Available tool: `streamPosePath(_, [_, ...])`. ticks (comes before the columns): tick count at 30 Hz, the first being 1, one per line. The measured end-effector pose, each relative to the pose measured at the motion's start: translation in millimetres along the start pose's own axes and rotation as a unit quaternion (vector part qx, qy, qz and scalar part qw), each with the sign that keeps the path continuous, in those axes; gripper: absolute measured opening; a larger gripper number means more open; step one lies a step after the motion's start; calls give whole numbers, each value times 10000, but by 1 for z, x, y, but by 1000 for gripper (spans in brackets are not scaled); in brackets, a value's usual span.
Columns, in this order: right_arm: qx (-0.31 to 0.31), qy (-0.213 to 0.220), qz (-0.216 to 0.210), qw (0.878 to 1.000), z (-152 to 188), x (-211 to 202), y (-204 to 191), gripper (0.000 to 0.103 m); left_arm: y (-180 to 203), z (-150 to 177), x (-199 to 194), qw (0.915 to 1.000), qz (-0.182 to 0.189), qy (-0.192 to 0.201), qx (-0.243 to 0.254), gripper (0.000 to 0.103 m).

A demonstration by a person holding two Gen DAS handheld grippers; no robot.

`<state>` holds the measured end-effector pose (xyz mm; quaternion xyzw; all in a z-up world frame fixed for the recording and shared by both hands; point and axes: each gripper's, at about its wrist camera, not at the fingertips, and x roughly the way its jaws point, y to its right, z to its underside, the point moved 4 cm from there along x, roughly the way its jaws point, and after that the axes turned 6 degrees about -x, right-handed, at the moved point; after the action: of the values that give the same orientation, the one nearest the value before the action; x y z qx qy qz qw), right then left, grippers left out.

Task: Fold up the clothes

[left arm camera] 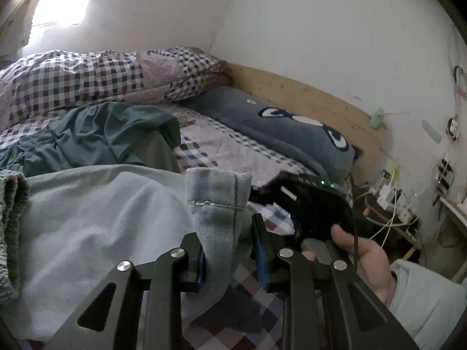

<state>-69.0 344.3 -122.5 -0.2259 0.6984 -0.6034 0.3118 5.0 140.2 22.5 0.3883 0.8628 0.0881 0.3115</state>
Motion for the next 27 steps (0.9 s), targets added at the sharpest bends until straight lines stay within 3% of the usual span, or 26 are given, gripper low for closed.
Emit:
streamPosePath(10, [-48,80,73,9999,-15,13,3,53,18,20,11,9981,-217,-215,526,30])
streamPosePath(22, [-743,-486,1231,9884,-22,18,-7,53,18,16,-4,9961,-435,-79,762,30])
streamPosePath(27, [-467,-552,970,9927,-21,21,-5,56,17,10,-13,9963,-459,114,720,30])
